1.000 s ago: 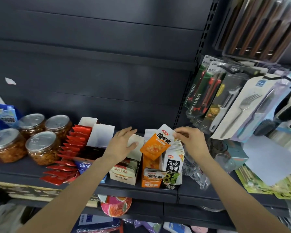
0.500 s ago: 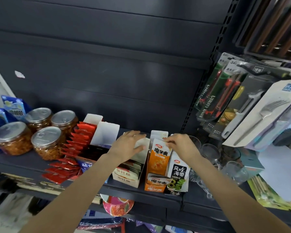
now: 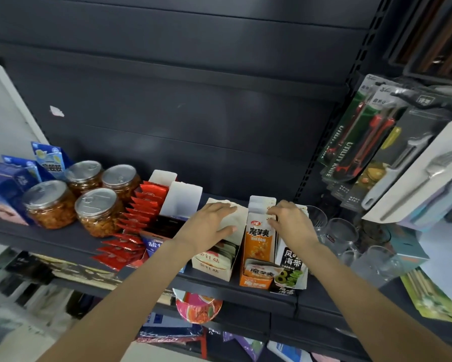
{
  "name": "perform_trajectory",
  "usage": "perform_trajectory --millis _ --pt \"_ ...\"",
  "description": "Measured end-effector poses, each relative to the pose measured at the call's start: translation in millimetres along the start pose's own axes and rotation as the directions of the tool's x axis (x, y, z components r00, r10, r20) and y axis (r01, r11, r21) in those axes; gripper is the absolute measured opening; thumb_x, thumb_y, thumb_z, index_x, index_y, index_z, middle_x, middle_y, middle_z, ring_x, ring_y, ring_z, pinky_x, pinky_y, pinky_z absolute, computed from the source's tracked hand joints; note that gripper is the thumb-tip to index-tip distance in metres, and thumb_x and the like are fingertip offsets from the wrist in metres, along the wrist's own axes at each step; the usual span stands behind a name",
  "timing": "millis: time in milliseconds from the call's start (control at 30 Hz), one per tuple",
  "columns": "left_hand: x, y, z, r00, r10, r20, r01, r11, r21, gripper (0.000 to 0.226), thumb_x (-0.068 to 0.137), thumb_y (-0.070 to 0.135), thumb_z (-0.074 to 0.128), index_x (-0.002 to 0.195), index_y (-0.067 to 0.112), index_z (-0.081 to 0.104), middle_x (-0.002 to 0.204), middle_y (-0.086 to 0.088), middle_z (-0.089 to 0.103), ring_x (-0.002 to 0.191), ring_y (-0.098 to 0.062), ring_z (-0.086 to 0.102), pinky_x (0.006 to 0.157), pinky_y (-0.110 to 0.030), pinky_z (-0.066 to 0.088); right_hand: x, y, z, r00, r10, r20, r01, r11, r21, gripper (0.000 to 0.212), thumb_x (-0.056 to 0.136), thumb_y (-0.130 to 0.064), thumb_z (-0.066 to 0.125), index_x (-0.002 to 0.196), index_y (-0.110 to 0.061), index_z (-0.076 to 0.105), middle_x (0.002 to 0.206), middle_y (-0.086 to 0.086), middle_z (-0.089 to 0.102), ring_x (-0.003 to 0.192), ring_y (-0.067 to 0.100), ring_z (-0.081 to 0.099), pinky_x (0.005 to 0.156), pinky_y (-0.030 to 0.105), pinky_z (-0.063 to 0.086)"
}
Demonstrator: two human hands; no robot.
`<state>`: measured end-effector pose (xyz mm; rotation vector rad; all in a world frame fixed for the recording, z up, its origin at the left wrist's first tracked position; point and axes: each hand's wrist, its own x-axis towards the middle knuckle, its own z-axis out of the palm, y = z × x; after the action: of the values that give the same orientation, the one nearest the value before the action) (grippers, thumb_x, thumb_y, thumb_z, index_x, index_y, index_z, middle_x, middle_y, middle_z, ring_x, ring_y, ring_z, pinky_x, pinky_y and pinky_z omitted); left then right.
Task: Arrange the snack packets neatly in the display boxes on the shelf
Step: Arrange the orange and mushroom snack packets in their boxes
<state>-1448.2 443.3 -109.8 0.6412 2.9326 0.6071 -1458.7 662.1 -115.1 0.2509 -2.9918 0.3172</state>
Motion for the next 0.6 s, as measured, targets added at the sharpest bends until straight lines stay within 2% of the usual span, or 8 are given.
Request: perform_trajectory --millis 100,167,233,300,400,500,600 --pt "-15.8 0.5 0.7 1.000 -0.016 0.007 0.016 1.000 -0.006 0.050 0.095 0.043 0.047 0.143 0.031 0.036 0.149 0.006 0.037 0.136 -0.013 0.035 0.109 -0.029 0.032 -23.9 -5.9 -13.7 0.999 0.053 0.007 -0.053 0.963 0.264 0.023 0.093 -0.020 0.057 0.112 -0.012 0.068 0.111 0.003 0.066 0.100 0.018 0.062 0.085 0.023 0.046" --pt "-24.5 0.1 2.2 0.998 -0.055 -0.029 0.055 0.998 -0.005 0.049 0.094 0.045 0.047 0.140 0.029 0.041 0.145 0.005 0.044 0.132 -0.014 0.041 0.106 -0.031 0.037 -41.5 -11.9 -19.9 0.997 0.011 0.075 -0.033 0.956 0.292 0.023 0.093 -0.022 0.057 0.110 -0.013 0.069 0.109 0.001 0.068 0.096 0.014 0.063 0.085 0.019 0.046" --pt "-30.2 -0.6 3.7 0.994 -0.103 -0.049 0.101 0.994 -0.037 0.048 0.094 0.047 0.048 0.137 0.028 0.045 0.142 0.004 0.047 0.127 -0.015 0.046 0.103 -0.032 0.042 -56.6 -18.3 -22.0 0.985 -0.016 0.171 -0.037 0.952 0.304 0.024 0.092 -0.027 0.058 0.110 -0.015 0.069 0.108 0.001 0.069 0.094 0.012 0.062 0.088 0.024 0.049" --pt "-33.8 -1.6 5.8 0.993 -0.114 -0.011 0.113 0.993 -0.040 0.049 0.093 0.050 0.047 0.137 0.028 0.046 0.142 0.004 0.048 0.126 -0.016 0.047 0.102 -0.034 0.044 -67.2 -23.9 -22.0 0.960 -0.026 0.278 -0.064 0.949 0.310 0.028 0.090 -0.032 0.060 0.112 -0.017 0.068 0.109 0.001 0.068 0.096 0.013 0.061 0.089 0.029 0.049" --pt "-38.4 -3.6 10.1 0.994 -0.095 0.046 0.095 0.995 -0.011 0.055 0.091 0.055 0.045 0.140 0.029 0.042 0.141 0.001 0.048 0.127 -0.019 0.045 0.103 -0.037 0.042 -75.2 -31.4 -21.8 0.938 -0.048 0.342 -0.031 0.974 0.223 0.028 0.092 -0.029 0.058 0.116 -0.018 0.066 0.117 0.001 0.066 0.104 0.017 0.060 0.092 0.034 0.048" --pt "-42.6 -1.5 13.1 0.996 -0.086 0.031 0.086 0.996 0.003 0.052 0.093 0.053 0.045 0.137 0.026 0.047 0.133 -0.002 0.055 0.119 -0.020 0.052 0.098 -0.038 0.046 -79.5 -41.0 -22.8 0.960 -0.048 0.276 0.026 0.996 0.082 0.026 0.097 -0.020 0.048 0.115 -0.019 0.067 0.117 -0.001 0.066 0.107 0.019 0.059 0.090 0.035 0.048" --pt "-42.9 1.8 12.4 0.995 -0.091 0.039 0.090 0.996 0.013 0.047 0.094 0.049 0.045 0.131 0.022 0.054 0.128 -0.004 0.059 0.113 -0.020 0.056 0.094 -0.036 0.049 -82.3 -51.3 -20.0 0.981 -0.046 0.189 0.057 0.997 -0.053 0.024 0.096 -0.016 0.046 0.106 -0.017 0.067 0.107 0.003 0.067 0.098 0.022 0.060 0.078 0.032 0.048"
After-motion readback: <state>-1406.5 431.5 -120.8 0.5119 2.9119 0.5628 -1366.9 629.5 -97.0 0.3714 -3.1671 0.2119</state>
